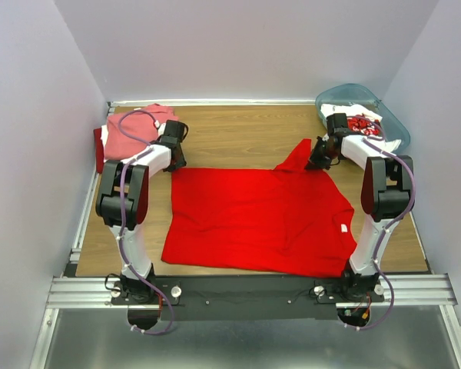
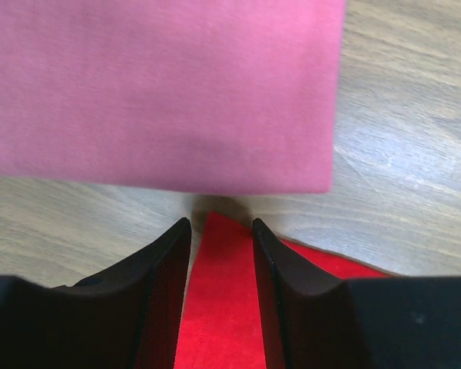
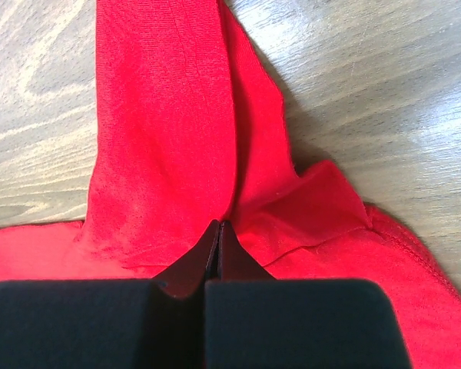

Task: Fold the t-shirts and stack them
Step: Fold the tshirt

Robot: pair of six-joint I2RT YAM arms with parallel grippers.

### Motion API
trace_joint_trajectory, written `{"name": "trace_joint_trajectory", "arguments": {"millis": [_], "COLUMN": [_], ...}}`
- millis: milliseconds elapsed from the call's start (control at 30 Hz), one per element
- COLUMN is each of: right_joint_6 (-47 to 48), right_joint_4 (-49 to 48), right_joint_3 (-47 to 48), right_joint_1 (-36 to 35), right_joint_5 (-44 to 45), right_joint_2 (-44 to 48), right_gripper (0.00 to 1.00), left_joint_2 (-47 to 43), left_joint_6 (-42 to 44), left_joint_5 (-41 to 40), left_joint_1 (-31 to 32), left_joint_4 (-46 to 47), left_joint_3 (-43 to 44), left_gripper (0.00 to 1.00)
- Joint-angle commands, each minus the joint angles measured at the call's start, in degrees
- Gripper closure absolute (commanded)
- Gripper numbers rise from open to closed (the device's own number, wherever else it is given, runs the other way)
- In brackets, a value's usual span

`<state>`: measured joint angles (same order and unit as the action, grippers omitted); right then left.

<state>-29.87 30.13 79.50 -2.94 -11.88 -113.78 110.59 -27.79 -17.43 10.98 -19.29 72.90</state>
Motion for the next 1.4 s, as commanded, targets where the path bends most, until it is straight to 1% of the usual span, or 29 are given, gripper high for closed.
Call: {"name": "trace_joint_trajectory", "arguments": {"millis": [0,133,533,567,600,633,667,700,933,1067,1233,1367], "right_joint_6": [1.0,1.0,0.8,0.8,0.8,0.8,0.8,0.9,0.4,-0.3,-1.0,-2.0], "right_joint_4": [1.7,1.7,1.7,1.7,1.7,1.7,1.8,1.8,2.5,3.8,4.7,6.0], "right_joint_3": [-0.5,-0.4,-0.2,-0.3,-0.1,-0.1,-0.1,-0.1,0.7,0.5,-2.3,-5.6], "right_joint_1": [-0.3,-0.3,-0.3,-0.3,-0.3,-0.3,-0.3,-0.3,-0.3,-0.3,-0.3,-0.3], "right_joint_5": [-1.6,-1.6,-1.6,-1.7,-1.7,-1.8,-2.0,-2.0,-3.2,-3.6,-3.4,-2.7], "right_joint_2": [1.1,1.1,0.9,0.9,0.9,0.9,1.1,1.8,4.5,7.1,11.4,17.2], "right_gripper": [0.99,1.00,0.99,0.99,0.99,0.99,1.00,1.00,0.99,0.99,1.00,1.00], "left_joint_2": [0.4,1.0,2.5,2.3,2.3,2.2,2.3,2.3,0.4,-2.6,-5.5,-7.9], "left_joint_6": [-0.8,-0.9,-1.1,-1.0,-1.0,-1.0,-0.9,-0.7,0.3,0.5,0.7,1.3], "left_joint_5": [-1.2,-0.2,2.0,2.0,2.0,2.2,2.4,2.7,3.5,3.7,4.3,5.7], "left_joint_1": [-0.8,-0.8,-0.8,-0.8,-0.8,-0.8,-0.8,-0.8,-0.8,-0.8,-0.8,-0.8], "left_joint_4": [1.4,1.8,2.7,2.9,2.9,2.9,2.9,2.9,2.7,2.6,2.6,2.7], "left_joint_3": [0.8,0.3,-2.0,-2.1,-2.2,-2.2,-2.1,-2.0,-1.0,0.0,0.7,0.5], "left_gripper": [0.54,0.55,0.69,0.72,0.81,0.92,0.97,1.00,1.00,1.00,1.00,1.00]}}
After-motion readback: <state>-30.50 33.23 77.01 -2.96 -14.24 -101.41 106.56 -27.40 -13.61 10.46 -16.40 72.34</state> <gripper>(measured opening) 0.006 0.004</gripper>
